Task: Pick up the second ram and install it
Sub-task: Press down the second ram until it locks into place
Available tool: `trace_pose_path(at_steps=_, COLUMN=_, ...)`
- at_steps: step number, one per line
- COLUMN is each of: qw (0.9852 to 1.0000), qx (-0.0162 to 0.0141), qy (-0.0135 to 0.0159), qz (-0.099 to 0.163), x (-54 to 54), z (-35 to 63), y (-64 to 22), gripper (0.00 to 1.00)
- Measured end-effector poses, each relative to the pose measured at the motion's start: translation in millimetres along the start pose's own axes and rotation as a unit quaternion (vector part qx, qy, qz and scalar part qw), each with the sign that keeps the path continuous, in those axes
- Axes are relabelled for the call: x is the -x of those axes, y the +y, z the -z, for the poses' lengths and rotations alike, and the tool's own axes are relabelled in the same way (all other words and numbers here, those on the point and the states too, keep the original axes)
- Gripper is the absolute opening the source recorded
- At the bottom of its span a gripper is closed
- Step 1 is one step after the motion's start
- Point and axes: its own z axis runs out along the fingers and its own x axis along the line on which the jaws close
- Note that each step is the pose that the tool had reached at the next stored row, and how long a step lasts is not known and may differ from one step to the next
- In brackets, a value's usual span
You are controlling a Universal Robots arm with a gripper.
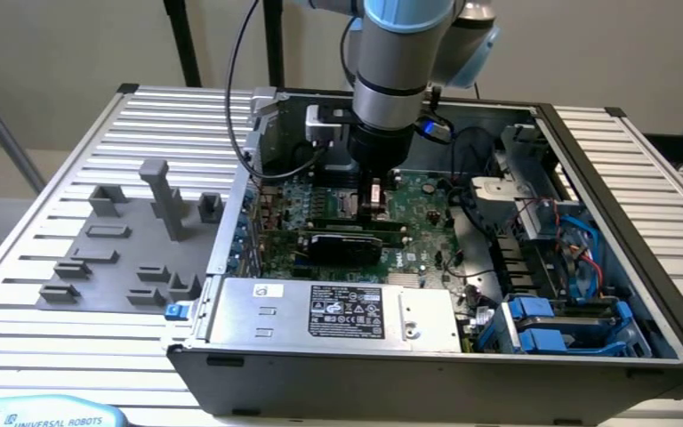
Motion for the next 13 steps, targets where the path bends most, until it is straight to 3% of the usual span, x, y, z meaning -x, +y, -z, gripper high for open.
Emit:
trace_pose_path(at_steps=5, qw=1.0000, qx=0.0030, qy=0.0000, qz=0.000, x=0.3, z=17.8, y=0.3, gripper=0.11)
trace_pose_path(at_steps=13, qw=1.0000, qx=0.0034, qy=-0.0005, qz=0.000, x=0.3, z=19.0, y=0.1, gripper=0.11)
